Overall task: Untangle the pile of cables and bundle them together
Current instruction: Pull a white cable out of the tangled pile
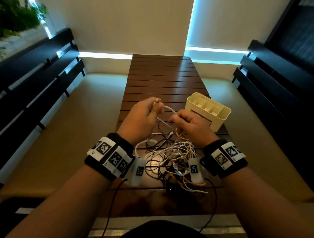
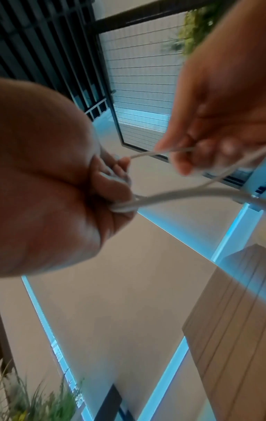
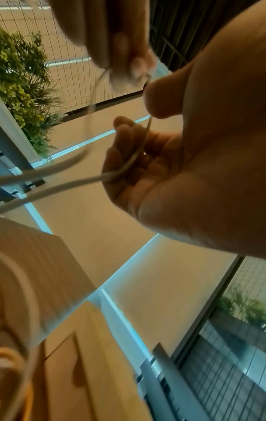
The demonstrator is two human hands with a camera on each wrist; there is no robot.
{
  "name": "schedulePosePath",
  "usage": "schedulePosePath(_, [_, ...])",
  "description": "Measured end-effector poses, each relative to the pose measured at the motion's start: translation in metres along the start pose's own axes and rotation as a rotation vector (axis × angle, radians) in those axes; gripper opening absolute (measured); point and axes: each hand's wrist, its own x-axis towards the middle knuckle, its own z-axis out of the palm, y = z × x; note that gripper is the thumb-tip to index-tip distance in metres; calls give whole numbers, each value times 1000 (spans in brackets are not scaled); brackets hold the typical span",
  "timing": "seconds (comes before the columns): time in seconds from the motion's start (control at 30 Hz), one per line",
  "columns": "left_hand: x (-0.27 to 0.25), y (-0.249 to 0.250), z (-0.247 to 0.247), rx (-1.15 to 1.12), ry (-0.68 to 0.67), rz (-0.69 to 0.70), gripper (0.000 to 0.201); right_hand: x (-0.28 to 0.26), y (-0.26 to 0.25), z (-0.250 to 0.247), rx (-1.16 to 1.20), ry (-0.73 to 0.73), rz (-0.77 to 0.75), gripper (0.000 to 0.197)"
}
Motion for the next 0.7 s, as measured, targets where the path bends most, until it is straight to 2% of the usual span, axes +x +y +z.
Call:
schedulePosePath(0.1, [1,0,-9,-108,126,-45,28,-8,15,8,112,-63,114,27])
schedulePosePath(0.17, [-2,-8,-12,-130,113,-125,30,-10,19,7,152,-42,143,28])
schedulePosePath(0.23, [-8,-18,-11,-84,-19,-251,31,-9,16,2,165,71,146,27])
schedulePosePath(0.3, [-15,-24,-8,17,-215,-366,31,-6,9,-5,151,196,139,26])
schedulePosePath(0.37, [-19,-24,-4,108,-323,-411,28,-1,5,-10,79,227,96,22])
schedulePosePath(0.43, [-17,-21,0,167,-258,-369,25,1,3,-11,-31,177,38,19])
schedulePosePath(0.53, [-10,-10,4,174,-93,-216,23,1,-2,-3,-188,61,-55,12])
schedulePosePath(0.6, [-5,-2,8,172,-138,-137,22,2,-8,1,-211,34,-121,11])
schedulePosePath(0.7, [-3,2,14,147,-225,-101,24,4,-15,-2,-160,71,-186,10])
